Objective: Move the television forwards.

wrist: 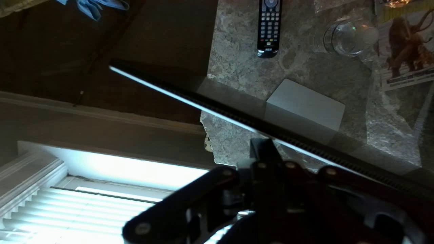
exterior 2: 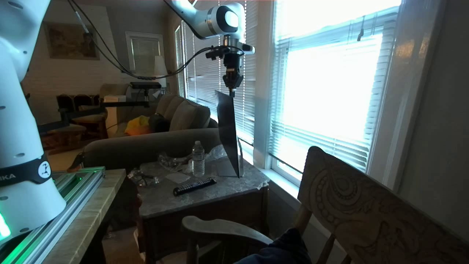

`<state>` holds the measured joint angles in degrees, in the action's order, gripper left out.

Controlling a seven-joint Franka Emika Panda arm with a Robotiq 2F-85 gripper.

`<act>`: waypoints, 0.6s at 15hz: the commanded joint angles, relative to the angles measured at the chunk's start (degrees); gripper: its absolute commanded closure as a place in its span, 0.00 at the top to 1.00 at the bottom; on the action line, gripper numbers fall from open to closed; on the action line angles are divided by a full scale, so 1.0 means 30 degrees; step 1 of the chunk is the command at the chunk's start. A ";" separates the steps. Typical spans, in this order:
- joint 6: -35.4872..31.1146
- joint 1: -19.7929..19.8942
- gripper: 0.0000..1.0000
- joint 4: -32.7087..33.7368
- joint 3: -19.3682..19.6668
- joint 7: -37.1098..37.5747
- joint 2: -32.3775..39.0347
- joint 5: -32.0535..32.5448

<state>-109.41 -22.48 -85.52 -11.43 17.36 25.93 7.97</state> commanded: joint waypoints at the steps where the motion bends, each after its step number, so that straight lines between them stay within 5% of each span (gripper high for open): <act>1: 0.0365 -0.0035 0.00 -0.0920 -0.0324 -0.0259 -0.0772 -0.0882; 9: -0.2350 -0.0367 0.00 -0.0902 0.0236 0.0662 -0.0989 0.0616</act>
<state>-111.69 -22.63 -85.70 -11.53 17.59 25.34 8.13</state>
